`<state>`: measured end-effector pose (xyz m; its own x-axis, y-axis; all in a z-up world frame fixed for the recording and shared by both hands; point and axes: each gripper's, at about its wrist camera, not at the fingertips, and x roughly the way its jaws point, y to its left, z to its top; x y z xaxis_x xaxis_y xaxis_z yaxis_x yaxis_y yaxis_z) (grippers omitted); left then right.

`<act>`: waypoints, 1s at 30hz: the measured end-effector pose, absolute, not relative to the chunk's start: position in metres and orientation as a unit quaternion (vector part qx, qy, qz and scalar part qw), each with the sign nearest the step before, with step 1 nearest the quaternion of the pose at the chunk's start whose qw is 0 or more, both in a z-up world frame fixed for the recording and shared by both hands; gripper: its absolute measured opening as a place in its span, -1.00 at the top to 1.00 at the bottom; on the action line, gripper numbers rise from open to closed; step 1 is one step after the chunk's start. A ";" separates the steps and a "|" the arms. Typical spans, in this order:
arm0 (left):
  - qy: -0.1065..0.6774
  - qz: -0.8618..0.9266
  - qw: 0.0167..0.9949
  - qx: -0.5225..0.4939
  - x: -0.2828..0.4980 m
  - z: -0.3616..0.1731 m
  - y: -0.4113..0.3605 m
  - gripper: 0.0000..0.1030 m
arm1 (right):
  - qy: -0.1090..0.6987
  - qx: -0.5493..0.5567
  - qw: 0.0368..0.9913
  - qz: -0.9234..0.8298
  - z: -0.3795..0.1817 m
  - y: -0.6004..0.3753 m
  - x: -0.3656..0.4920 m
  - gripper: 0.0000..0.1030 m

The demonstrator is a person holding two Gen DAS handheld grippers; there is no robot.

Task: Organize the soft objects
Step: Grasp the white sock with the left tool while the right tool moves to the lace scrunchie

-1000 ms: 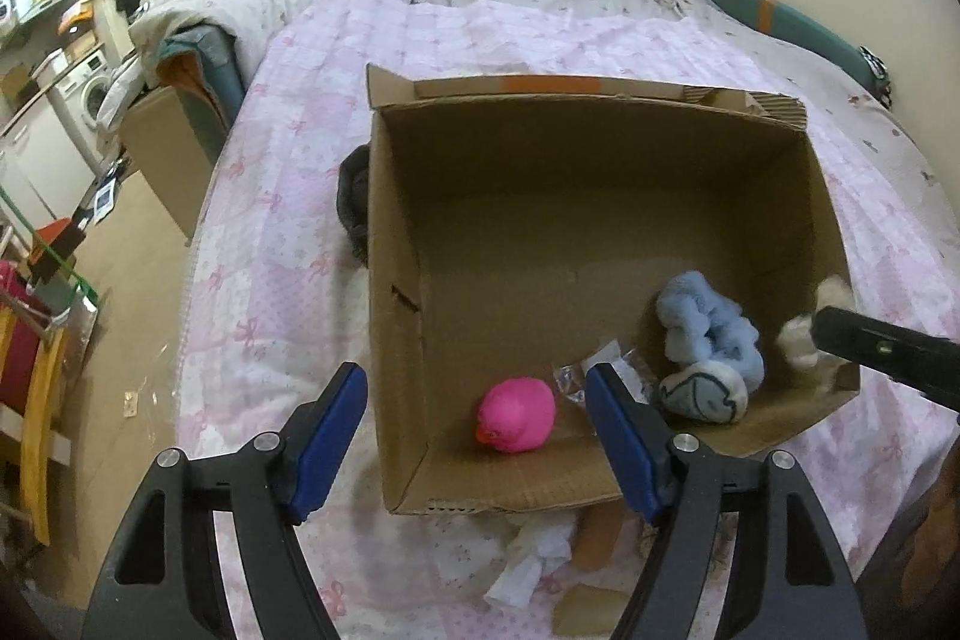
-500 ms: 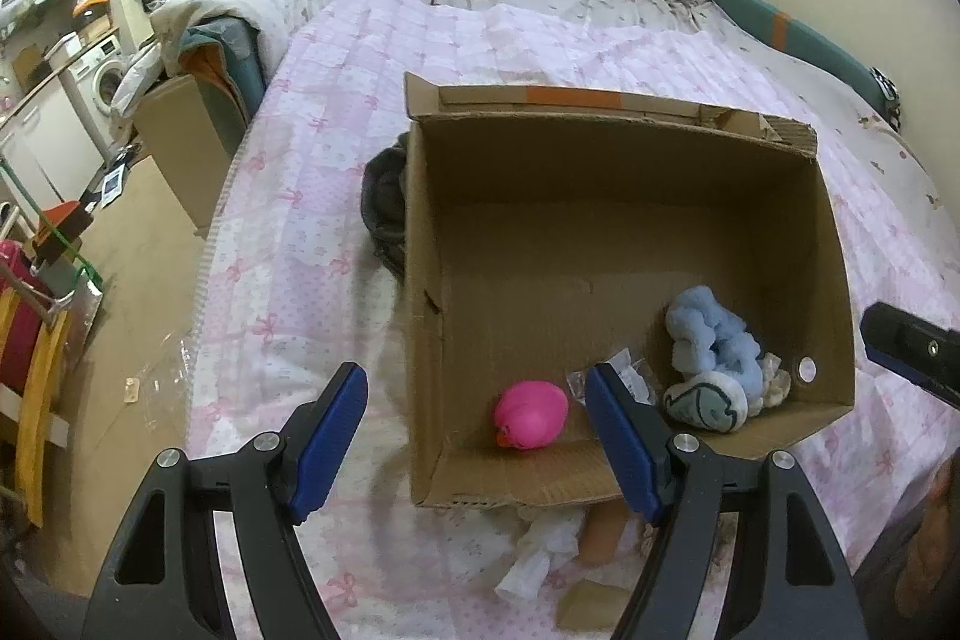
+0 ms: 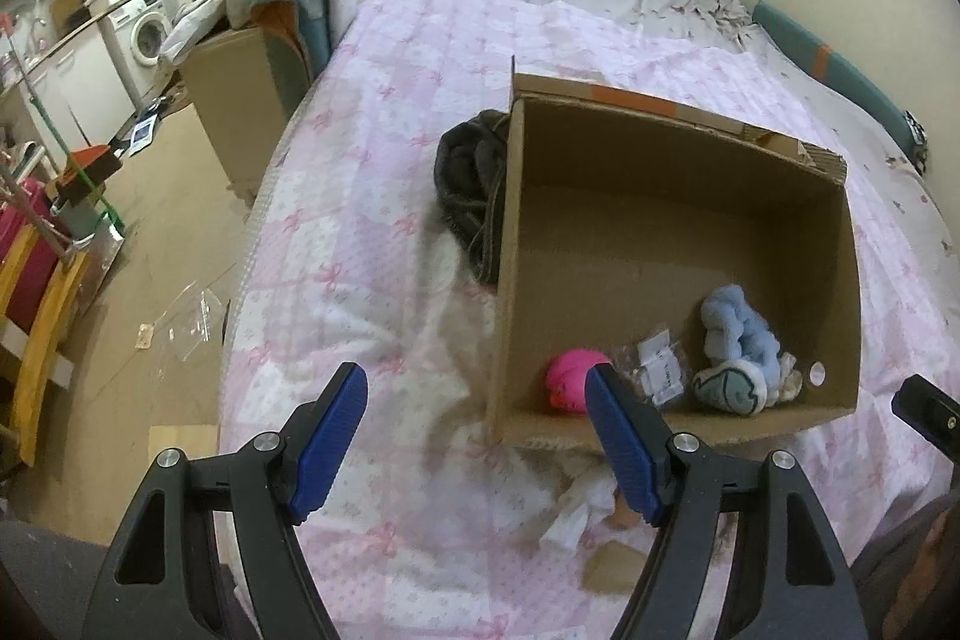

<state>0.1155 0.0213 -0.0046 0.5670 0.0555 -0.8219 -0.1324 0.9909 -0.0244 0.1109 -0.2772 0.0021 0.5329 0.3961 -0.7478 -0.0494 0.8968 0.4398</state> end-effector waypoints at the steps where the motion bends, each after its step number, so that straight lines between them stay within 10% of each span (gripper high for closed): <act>1: 0.463 0.055 0.884 -0.042 0.112 -0.005 0.023 -0.41 | 0.467 0.187 0.854 0.131 0.001 -0.277 0.109 -0.88; 30: 0.585 -0.018 0.805 -0.092 0.120 -0.079 -0.009 -0.40 | 0.552 0.187 0.807 0.096 -0.046 -0.272 0.096 -0.88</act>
<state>0.1195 -0.0088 -0.0793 0.3140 -0.1372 -0.9395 -0.0794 0.9822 -0.1699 0.0959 -0.2720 -0.0461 0.3716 0.3611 -0.8553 0.0526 0.9116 0.4077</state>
